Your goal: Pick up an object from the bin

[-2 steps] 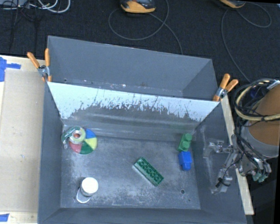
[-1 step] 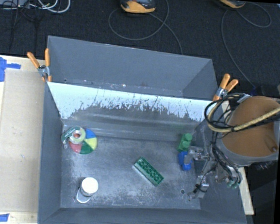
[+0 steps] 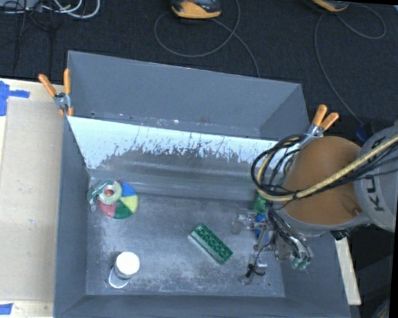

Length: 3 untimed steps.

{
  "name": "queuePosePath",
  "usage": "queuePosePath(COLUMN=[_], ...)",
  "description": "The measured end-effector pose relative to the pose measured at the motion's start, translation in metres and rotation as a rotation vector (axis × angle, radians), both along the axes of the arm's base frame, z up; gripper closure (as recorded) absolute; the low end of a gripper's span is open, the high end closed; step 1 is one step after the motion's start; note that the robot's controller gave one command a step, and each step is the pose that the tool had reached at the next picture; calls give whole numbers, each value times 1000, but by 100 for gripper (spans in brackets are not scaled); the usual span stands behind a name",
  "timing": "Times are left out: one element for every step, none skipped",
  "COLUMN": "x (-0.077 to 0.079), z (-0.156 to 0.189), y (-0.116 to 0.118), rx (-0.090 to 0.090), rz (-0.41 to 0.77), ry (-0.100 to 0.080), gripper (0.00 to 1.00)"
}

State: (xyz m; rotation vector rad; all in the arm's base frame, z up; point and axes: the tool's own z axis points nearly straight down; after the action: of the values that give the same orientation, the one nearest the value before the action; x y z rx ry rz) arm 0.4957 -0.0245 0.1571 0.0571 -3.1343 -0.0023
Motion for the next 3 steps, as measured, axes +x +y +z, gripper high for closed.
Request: queuePosePath(x=[22, 35, 23], z=[-27, -85, -88], y=[9, 11, 21], rx=[-1, -1, -2], rz=[-213, -232, -294], ry=[-6, 0, -2], gripper=[0, 0, 100])
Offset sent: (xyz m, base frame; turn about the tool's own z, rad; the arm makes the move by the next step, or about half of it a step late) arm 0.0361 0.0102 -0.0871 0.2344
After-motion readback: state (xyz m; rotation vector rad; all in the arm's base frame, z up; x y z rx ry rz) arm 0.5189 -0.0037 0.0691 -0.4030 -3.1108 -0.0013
